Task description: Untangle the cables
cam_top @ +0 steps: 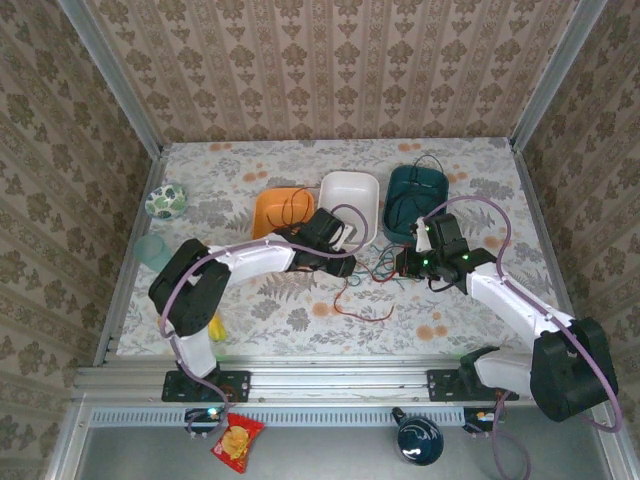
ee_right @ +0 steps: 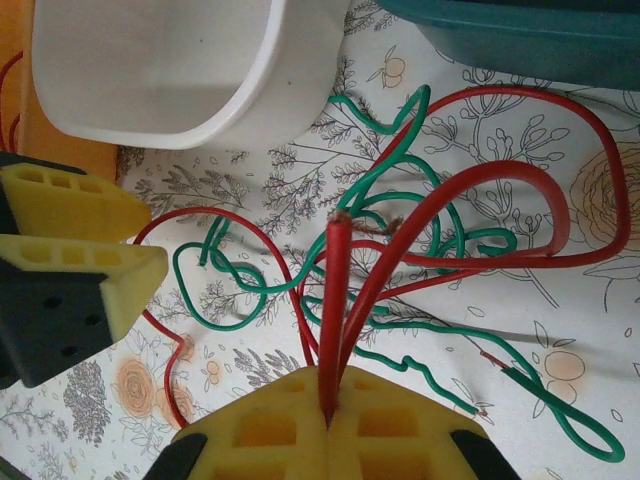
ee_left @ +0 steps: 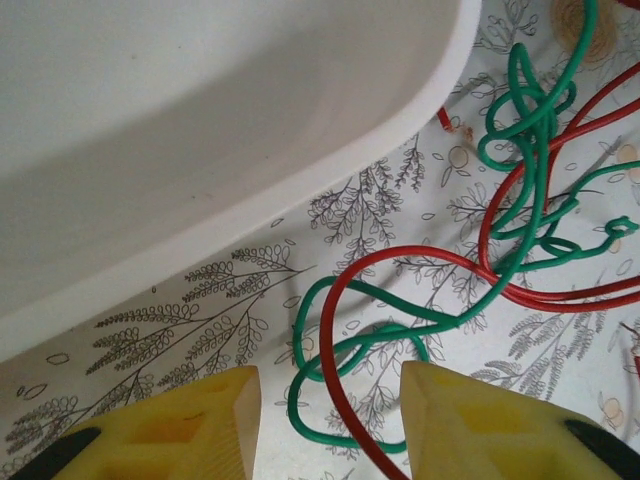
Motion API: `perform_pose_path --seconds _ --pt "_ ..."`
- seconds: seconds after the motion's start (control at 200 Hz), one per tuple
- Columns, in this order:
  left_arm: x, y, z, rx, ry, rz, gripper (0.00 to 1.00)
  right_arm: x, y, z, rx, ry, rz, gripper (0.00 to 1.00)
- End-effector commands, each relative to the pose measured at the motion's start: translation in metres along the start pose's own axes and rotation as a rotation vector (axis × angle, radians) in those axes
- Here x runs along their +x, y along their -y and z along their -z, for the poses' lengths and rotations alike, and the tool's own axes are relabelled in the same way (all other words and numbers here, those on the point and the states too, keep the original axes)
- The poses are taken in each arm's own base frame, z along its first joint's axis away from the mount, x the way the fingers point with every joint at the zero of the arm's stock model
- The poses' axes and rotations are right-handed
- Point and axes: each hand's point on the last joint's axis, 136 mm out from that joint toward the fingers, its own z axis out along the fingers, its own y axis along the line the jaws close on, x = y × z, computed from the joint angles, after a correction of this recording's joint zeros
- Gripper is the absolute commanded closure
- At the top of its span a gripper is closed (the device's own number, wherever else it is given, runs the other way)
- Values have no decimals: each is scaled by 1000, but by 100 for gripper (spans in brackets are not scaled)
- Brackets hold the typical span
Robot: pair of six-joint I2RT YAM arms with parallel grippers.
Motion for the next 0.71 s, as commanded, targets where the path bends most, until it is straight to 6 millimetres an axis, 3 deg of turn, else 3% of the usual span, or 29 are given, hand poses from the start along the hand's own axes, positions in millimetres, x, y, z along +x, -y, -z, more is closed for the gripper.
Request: perform_pose_path --seconds 0.0,0.09,0.23,0.325,0.39,0.46,0.51,0.7 --pt "-3 6 -4 11 -12 -38 61 3 6 2 21 4 -10 100" --pt "1 6 -7 15 -20 -45 70 2 6 2 21 6 -11 100" --pt "-1 14 -8 54 9 -68 100 3 6 1 20 6 -22 100" --pt "-9 15 4 13 73 -109 100 3 8 0 26 9 -38 100" --pt "-19 19 22 -22 153 -157 100 4 12 -1 41 16 -59 98" --pt "-31 30 51 -43 263 -229 100 4 25 0 106 37 -109 63" --pt "-39 41 74 -37 329 -286 100 4 33 1 137 52 -142 50" --pt "-55 79 153 53 484 -435 100 1 52 3 178 86 -248 41"
